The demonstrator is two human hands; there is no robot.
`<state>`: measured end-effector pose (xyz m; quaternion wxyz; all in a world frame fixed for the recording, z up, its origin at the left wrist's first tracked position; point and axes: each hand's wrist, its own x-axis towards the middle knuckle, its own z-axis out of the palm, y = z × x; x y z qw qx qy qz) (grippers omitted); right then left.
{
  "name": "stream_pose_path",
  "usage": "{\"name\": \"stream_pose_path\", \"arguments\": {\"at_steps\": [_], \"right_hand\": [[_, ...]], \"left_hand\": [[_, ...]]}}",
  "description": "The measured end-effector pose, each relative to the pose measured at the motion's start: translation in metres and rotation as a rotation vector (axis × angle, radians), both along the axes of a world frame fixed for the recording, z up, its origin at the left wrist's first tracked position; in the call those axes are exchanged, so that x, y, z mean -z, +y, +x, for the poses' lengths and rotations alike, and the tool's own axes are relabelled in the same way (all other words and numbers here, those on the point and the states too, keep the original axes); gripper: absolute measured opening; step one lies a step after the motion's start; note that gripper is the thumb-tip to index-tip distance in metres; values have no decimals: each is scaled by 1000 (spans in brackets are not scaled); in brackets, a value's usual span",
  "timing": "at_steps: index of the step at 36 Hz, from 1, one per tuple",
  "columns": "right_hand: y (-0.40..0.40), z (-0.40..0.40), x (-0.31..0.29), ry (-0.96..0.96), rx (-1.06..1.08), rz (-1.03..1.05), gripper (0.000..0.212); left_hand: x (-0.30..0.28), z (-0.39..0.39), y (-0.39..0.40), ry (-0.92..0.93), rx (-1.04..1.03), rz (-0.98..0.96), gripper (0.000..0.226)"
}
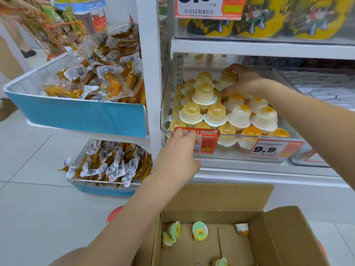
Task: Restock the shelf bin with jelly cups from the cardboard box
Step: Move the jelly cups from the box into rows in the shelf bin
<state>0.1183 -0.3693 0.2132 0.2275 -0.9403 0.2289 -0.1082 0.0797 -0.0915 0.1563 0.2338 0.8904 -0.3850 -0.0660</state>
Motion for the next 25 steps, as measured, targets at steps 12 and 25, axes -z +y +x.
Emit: {"name": "stream_pose_path", "arguments": {"at_steps": [12, 25], "right_hand": [[1, -13, 12, -67, 32, -10, 76], [94, -194, 95, -626, -34, -155, 13]], "left_hand": [[4, 0, 0, -73, 6, 8, 48], [61, -25, 9, 18, 30, 35, 33]]}}
